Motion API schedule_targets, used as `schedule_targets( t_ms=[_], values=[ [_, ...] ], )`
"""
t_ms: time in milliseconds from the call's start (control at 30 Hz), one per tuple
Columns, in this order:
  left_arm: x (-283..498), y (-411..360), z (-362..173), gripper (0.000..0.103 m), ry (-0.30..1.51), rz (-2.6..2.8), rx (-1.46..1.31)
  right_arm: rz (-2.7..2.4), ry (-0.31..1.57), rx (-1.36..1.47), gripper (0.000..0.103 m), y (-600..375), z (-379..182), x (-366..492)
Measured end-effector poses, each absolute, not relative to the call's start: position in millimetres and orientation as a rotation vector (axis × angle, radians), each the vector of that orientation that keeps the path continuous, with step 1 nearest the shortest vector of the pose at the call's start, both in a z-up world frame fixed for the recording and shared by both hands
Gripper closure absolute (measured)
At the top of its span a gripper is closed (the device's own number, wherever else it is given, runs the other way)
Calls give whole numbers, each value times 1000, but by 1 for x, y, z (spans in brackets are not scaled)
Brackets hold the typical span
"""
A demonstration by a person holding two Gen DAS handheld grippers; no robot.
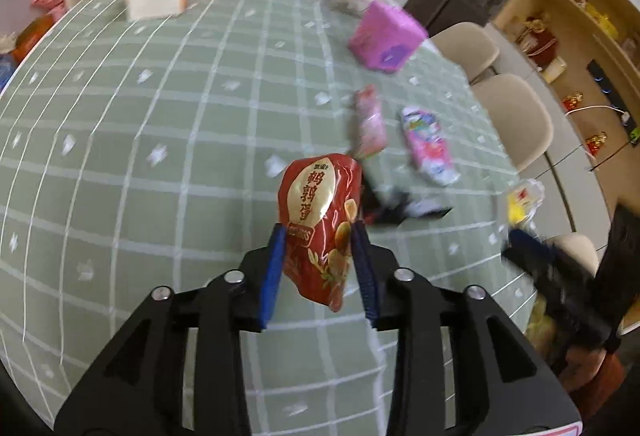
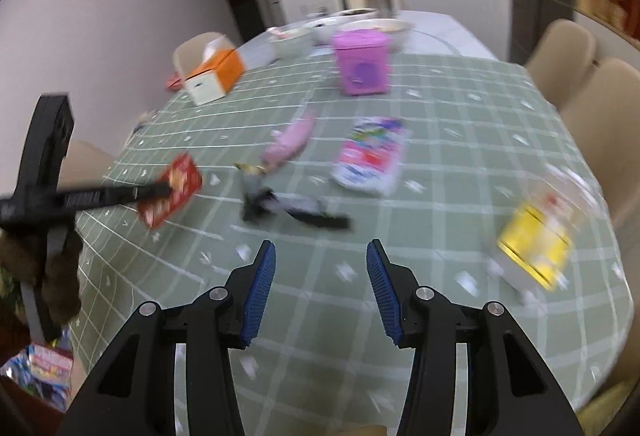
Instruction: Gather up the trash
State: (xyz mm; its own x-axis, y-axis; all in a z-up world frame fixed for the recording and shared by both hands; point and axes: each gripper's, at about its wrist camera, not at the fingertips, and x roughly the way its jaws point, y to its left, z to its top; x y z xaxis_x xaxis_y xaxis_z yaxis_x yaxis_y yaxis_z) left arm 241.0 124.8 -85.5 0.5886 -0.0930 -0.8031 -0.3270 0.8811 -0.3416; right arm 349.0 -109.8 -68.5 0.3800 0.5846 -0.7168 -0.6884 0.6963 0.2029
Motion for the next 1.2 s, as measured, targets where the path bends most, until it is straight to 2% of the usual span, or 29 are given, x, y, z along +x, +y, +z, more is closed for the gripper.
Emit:
schedule_targets(
  t_ms=[300,533,567,600,633,733,933,1133,1200],
  values=[
    [207,149,-93,62,944,229,-507,691,912,-74,58,-13,-90,412],
    [189,157,-91,62,942,238,-508,690,972,-162,58,37,-118,436],
    [187,158,-91,61,940,235,-512,699,992,-160,63,39,-122,437],
    [186,159,-90,61,936,231,-516,699,985,-168,66,39,-122,436],
    [184,161,-89,61,928,222,-521,702,981,-177,78,38,-120,434],
    [179,163,-89,57,913,180,-523,721,959,-168,87,21,-108,425],
    [189,152,-92,57,930,98,-454,714,901,-147,88,-37,-77,396],
    [217,142,-97,57,934,103,-357,695,931,-40,88,-99,-64,365],
    [229,137,-95,53,922,58,-280,696,935,-36,88,-115,-63,352]
  ],
)
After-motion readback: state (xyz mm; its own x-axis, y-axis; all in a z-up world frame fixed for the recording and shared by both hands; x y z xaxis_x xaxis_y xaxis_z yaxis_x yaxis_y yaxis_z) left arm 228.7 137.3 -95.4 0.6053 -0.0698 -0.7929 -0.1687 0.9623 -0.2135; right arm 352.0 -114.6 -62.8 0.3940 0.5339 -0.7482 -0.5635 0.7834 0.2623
